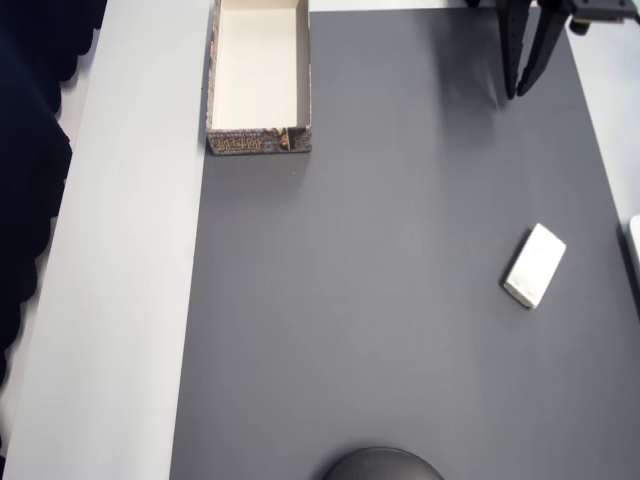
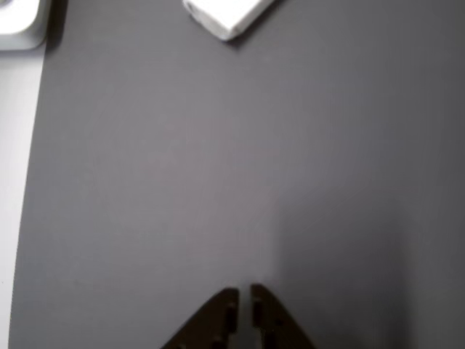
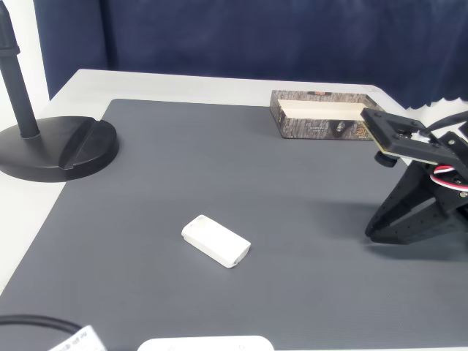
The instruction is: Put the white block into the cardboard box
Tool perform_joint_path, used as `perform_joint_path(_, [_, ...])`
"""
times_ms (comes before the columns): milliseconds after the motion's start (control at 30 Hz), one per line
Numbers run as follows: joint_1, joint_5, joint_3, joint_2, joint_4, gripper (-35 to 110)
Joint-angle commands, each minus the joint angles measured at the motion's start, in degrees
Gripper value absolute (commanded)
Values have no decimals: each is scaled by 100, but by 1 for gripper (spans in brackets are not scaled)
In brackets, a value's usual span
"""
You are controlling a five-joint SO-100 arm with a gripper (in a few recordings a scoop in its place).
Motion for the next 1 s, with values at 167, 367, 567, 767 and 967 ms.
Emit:
perform_joint_path(167, [-26, 0, 105, 185, 9, -2])
perform_joint_path(367, [-35, 0, 105, 185, 9, -2])
perform_joint_path(567, [-70, 0, 105, 185, 9, -2])
perform_joint_path(767, [-185, 0, 105, 185, 9, -2])
perform_joint_path(967, [-193, 35, 105, 167, 18, -2])
